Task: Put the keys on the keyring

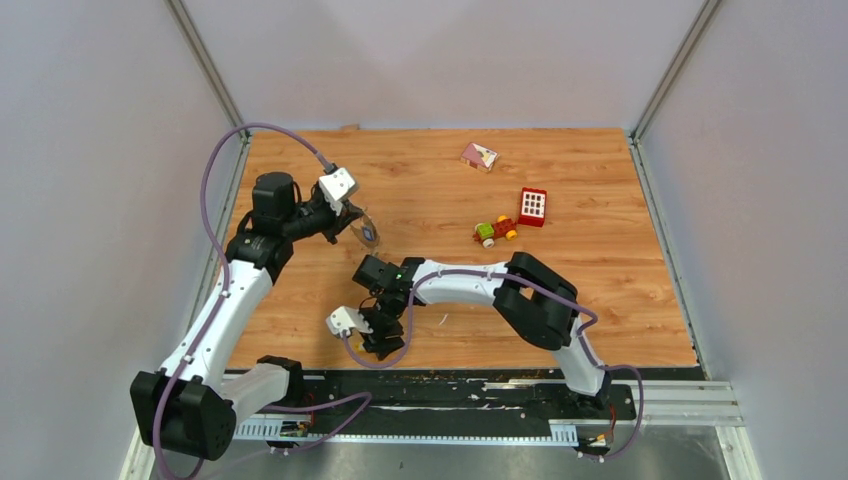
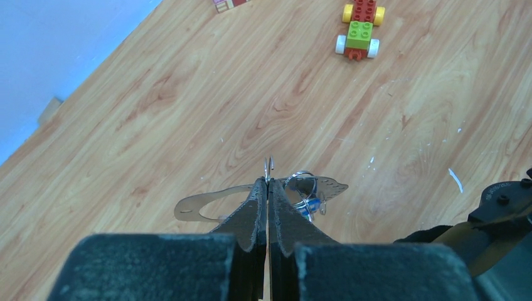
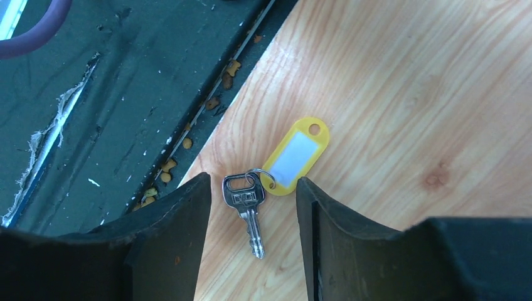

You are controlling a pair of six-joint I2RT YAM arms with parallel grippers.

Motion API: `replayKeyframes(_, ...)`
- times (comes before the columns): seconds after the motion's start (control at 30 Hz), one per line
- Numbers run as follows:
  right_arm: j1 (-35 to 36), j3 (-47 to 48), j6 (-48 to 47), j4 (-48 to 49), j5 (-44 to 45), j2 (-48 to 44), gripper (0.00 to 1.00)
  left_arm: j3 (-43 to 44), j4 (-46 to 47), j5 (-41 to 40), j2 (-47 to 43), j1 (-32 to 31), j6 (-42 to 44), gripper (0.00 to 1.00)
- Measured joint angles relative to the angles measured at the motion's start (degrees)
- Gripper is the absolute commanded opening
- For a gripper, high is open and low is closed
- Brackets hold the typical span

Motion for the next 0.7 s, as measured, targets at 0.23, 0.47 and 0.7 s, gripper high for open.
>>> replayKeyframes(0.23,1.05,0.76,-1.84,-2.01,0.37,0.61,0.43,0.5,-1.2,0.0,0.04,0.0,0.94,0.0)
replayKeyframes(0.47,1.4,1.55,-1.7,-1.88,1.51,1.18,0.35,0.5,-2.01,0.04,0.04,0.0,1.49,0.0)
replayKeyframes(0.7,1.62,1.4,-0.79,-0.17,4.0,1.09,0.18,0.5,-2.32,0.07,0.04,0.0,1.97,0.0)
